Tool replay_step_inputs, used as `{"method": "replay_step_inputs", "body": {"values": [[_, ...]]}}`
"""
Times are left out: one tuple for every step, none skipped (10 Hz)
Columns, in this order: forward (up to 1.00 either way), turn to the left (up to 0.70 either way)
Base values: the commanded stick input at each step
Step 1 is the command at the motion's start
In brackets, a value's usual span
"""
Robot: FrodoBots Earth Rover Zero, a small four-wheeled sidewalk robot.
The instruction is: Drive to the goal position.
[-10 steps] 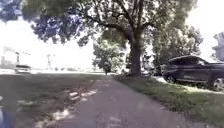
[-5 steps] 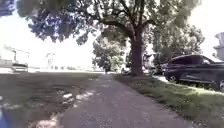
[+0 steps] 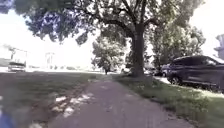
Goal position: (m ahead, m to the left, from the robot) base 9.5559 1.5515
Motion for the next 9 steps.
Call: {"method": "replay_step_inputs", "body": {"values": [[0.70,0.00],[0.70,0.00],[0.70,0.00],[0.70,0.00],[0.70,0.00],[0.70,0.00],[0.70,0.00],[0.70,0.00],[0.70,0.00]]}}
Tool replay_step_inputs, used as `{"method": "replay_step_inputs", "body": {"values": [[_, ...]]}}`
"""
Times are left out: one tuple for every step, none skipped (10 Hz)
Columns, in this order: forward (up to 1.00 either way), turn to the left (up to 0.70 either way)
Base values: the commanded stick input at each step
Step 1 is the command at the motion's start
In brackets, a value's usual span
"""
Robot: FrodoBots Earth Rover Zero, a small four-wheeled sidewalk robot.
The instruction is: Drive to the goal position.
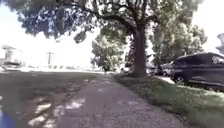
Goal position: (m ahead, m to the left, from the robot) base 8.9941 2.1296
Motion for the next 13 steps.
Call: {"method": "replay_step_inputs", "body": {"values": [[0.70,0.00],[0.70,0.00],[0.70,0.00],[0.70,0.00],[0.70,0.00],[0.70,0.00],[0.70,0.00],[0.70,0.00],[0.70,0.00],[0.70,0.00],[0.70,0.02],[0.70,0.35],[0.70,0.26]]}}
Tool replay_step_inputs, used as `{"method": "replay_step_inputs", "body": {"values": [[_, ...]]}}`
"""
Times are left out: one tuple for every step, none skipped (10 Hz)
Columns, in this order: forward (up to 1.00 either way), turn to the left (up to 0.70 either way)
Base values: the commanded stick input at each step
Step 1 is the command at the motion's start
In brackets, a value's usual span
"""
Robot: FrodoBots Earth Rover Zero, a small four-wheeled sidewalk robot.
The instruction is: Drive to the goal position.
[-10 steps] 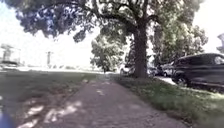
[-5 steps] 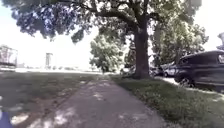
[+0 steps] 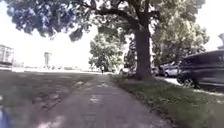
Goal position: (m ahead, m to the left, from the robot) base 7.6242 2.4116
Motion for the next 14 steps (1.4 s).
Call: {"method": "replay_step_inputs", "body": {"values": [[0.70,0.00],[0.70,0.00],[0.70,0.00],[0.70,0.00],[0.70,0.00],[0.70,0.00],[0.70,0.00],[0.70,0.00],[0.70,0.00],[0.70,0.00],[0.70,0.00],[0.70,0.00],[0.70,0.00],[0.70,0.00]]}}
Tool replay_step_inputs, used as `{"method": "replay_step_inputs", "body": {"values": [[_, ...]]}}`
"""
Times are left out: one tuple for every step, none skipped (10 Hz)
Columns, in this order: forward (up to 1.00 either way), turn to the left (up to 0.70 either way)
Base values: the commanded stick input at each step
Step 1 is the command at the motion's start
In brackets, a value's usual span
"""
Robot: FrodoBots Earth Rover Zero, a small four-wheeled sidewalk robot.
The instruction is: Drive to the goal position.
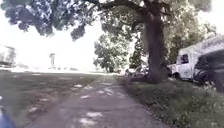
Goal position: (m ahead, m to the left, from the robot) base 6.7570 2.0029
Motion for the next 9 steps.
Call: {"method": "replay_step_inputs", "body": {"values": [[0.70,0.00],[0.70,0.00],[0.70,0.00],[0.70,0.00],[0.70,0.00],[0.70,0.00],[0.70,0.00],[0.70,0.00],[0.70,0.00]]}}
